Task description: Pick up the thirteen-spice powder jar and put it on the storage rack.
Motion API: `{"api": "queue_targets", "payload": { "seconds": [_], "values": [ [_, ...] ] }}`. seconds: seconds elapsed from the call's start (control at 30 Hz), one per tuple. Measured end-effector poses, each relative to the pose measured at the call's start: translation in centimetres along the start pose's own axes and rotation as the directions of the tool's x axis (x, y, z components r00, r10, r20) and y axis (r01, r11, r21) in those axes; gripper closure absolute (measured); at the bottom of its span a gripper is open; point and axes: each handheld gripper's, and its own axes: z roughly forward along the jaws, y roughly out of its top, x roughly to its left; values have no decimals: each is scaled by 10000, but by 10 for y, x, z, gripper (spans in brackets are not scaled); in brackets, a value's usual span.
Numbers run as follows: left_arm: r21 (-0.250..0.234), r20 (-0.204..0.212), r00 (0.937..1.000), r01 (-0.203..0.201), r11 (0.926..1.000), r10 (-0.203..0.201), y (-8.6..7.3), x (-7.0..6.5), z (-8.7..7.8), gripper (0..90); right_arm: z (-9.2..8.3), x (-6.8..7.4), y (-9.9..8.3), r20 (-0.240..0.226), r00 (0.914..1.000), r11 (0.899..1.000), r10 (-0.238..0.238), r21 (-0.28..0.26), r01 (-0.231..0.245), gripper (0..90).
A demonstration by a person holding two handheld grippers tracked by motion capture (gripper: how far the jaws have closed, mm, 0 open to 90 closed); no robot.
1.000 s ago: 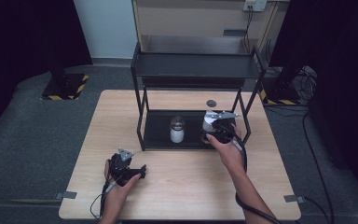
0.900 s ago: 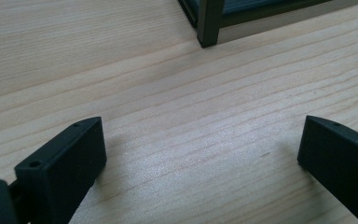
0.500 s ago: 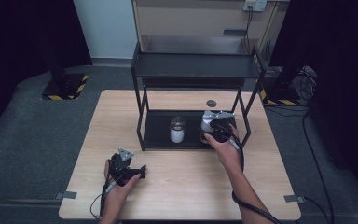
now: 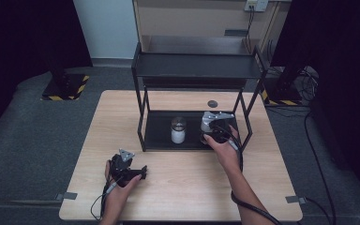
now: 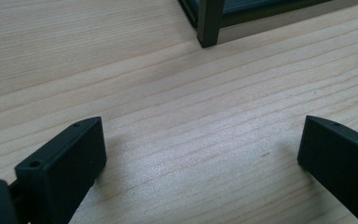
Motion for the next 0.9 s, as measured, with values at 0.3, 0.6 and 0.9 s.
{"api": "queue_targets", "payload": {
  "seconds": [0.3,0.6,0.9],
  "values": [
    [3,7,10000,-5,10000,5,0,0,0,0,3,1,-3,48,10000,10000,-25,-16,25,311],
    [3,12,10000,-11,10000,11,0,0,0,0,2,4,-12,135,9998,9995,-169,-275,173,308],
    [2,14,10000,-14,10000,14,0,0,0,0,3,6,-17,200,9997,9988,-158,-466,167,307]
  ]
}}
